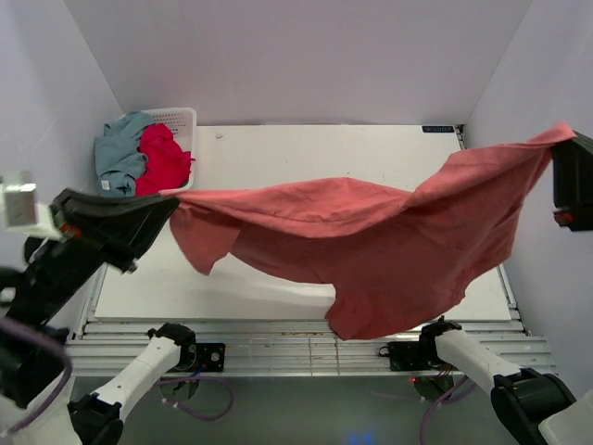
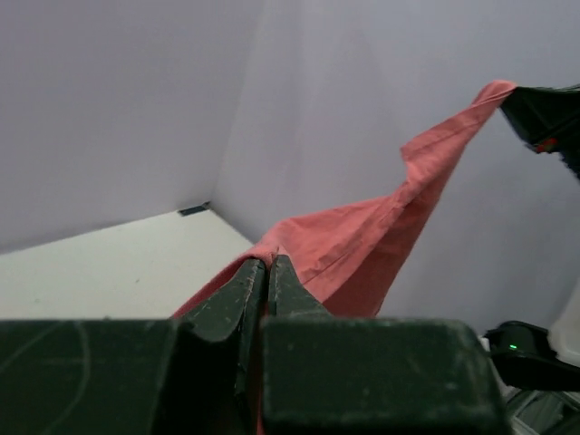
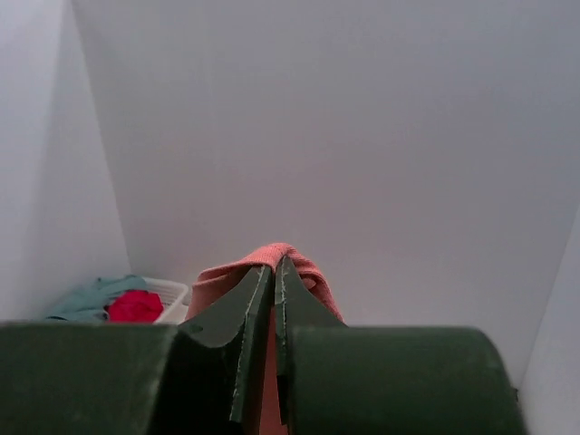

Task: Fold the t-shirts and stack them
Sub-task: Flatten the tshirt out

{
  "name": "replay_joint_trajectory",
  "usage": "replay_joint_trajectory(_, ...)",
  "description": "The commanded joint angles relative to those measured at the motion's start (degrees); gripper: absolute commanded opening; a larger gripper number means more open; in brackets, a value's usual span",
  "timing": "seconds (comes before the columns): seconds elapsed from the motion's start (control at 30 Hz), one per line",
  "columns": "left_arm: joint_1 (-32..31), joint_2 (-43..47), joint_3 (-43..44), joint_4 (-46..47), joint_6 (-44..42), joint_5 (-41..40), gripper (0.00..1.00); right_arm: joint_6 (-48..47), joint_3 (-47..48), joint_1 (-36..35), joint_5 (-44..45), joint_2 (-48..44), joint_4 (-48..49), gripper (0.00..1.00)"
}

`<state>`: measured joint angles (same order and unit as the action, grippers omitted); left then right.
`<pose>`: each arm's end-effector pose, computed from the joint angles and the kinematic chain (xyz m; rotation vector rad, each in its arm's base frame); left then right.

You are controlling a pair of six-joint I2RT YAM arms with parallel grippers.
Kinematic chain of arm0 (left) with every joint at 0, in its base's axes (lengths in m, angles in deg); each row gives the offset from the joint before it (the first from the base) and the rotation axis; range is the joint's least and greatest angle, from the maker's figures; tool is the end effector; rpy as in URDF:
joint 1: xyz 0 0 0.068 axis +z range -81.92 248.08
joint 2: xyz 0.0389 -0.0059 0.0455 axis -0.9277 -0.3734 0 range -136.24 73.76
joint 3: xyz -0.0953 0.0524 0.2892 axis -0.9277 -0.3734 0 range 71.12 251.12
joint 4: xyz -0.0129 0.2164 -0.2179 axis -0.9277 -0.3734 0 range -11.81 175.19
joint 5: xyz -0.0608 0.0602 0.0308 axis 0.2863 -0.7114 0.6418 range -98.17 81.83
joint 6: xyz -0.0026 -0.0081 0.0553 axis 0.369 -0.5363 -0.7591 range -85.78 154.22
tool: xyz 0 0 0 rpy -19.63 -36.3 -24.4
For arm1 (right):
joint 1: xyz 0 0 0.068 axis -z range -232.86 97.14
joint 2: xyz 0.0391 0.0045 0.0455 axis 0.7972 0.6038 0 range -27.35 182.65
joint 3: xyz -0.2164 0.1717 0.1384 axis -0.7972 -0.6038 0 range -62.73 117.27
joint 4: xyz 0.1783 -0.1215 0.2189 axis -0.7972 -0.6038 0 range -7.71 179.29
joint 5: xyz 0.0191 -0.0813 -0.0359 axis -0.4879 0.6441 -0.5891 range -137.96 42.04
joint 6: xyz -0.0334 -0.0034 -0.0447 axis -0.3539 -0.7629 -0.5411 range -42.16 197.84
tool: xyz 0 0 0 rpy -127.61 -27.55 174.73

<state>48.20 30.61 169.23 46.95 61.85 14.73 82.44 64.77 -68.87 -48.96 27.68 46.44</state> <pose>0.0181 -0.0225 0.6258 0.2687 1.3385 -0.9576 -0.0229 -0.0059 0.7140 -0.1210 1.0525 0.3348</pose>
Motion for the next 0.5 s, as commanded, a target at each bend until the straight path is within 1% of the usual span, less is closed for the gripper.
replay_joint_trajectory(0.0, -0.1, 2.4, 8.8, -3.2, 5.1, 9.5, 0.0, 2.7, 7.1, -0.2, -7.0, -1.0, -1.0, 0.08)
replay_joint_trajectory(0.07, -0.1, 3.3, 11.8, -3.7, 7.3, 10.5, 0.0, 4.1, 6.5, -0.1, -6.7, -4.0, 2.8, 0.08)
replay_joint_trajectory(0.1, -0.1, 3.5, 14.3, -3.6, 9.3, 11.4, 0.0, 4.9, 6.7, -0.2, -6.1, -4.8, 3.6, 0.08)
replay_joint_trajectory(0.2, -0.1, 3.4, 17.6, -3.7, 12.4, 14.9, 0.0, 5.9, 9.3, -0.4, -4.1, -5.8, 5.0, 0.08)
replay_joint_trajectory(0.23, -0.1, 3.3, 18.1, -3.7, 14.1, 15.5, 0.0, 6.8, 9.7, -0.5, -3.7, -6.1, 5.3, 0.08)
replay_joint_trajectory(0.37, -0.1, 4.4, 18.4, -2.5, 16.2, 16.9, 0.0, 8.5, 9.0, -2.4, -1.2, -6.9, 9.4, 0.08)
replay_joint_trajectory(0.47, -0.2, 4.9, 16.6, -1.7, 16.4, 16.5, 0.0, 8.7, 8.3, -7.1, 0.7, -6.2, 10.9, 0.08)
